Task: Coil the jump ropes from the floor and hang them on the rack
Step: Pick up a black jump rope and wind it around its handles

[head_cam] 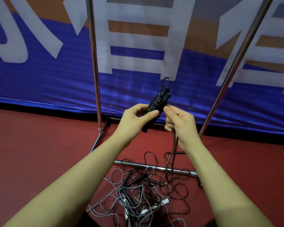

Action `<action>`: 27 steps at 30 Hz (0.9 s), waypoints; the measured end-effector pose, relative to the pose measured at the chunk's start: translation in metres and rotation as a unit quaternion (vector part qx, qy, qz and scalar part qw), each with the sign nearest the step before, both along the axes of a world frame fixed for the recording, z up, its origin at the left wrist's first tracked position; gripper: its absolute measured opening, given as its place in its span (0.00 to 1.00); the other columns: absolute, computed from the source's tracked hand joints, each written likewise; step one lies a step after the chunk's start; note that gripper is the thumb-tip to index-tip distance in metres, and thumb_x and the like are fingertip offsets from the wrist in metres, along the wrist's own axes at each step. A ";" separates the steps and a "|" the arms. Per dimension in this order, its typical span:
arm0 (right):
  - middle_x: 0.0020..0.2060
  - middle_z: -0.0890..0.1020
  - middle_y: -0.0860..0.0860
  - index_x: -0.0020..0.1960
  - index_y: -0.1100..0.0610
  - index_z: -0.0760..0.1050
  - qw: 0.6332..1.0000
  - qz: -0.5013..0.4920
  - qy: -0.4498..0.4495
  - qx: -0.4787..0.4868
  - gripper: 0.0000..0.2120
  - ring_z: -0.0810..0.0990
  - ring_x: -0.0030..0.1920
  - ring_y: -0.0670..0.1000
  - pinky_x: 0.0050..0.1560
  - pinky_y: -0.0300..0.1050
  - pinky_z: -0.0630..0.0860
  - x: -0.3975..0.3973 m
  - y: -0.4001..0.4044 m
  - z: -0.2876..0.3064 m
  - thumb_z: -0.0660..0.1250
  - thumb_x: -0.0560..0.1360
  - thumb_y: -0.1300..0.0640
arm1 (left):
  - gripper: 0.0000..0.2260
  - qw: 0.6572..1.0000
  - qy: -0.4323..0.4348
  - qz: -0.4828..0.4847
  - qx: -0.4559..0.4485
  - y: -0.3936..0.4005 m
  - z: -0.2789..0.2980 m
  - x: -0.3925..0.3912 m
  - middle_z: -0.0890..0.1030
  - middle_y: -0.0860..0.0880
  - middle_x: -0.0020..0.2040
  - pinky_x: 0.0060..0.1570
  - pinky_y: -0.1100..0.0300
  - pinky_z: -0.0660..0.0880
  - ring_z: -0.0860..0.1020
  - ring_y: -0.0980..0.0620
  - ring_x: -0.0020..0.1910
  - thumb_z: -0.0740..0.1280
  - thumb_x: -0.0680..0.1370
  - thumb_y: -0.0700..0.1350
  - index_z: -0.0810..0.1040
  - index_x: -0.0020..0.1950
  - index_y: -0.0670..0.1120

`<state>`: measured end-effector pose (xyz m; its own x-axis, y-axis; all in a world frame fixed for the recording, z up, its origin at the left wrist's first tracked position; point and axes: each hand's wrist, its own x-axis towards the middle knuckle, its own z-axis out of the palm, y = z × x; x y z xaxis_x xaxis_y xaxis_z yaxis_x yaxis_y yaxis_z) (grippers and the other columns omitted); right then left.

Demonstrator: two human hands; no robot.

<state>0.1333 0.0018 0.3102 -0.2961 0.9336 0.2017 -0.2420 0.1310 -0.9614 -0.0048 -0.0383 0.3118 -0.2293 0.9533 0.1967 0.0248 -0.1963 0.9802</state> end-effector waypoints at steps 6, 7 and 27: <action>0.24 0.59 0.45 0.59 0.54 0.76 0.998 0.061 -0.008 0.019 0.12 0.58 0.24 0.43 0.27 0.36 0.64 0.000 -0.001 0.003 0.59 0.79 0.64 | 0.06 0.995 0.049 0.077 0.045 0.001 -0.008 0.019 0.80 0.57 0.44 0.46 0.70 0.71 0.76 0.66 0.41 0.64 0.80 0.45 0.76 0.57 0.49; 0.24 0.60 0.46 0.60 0.55 0.75 0.997 0.066 -0.013 0.022 0.13 0.59 0.24 0.43 0.28 0.37 0.66 0.000 -0.001 0.002 0.59 0.79 0.65 | 0.05 0.994 0.044 0.089 0.041 0.002 -0.009 0.017 0.80 0.56 0.44 0.47 0.69 0.71 0.76 0.65 0.41 0.63 0.80 0.46 0.76 0.55 0.50; 0.24 0.58 0.44 0.60 0.59 0.76 0.999 0.021 0.024 -0.009 0.12 0.56 0.24 0.43 0.24 0.36 0.56 0.009 0.003 -0.001 0.61 0.79 0.62 | 0.19 0.988 0.136 0.075 -0.010 0.003 -0.004 -0.002 0.76 0.53 0.44 0.40 0.68 0.71 0.74 0.58 0.37 0.77 0.68 0.48 0.70 0.50 0.45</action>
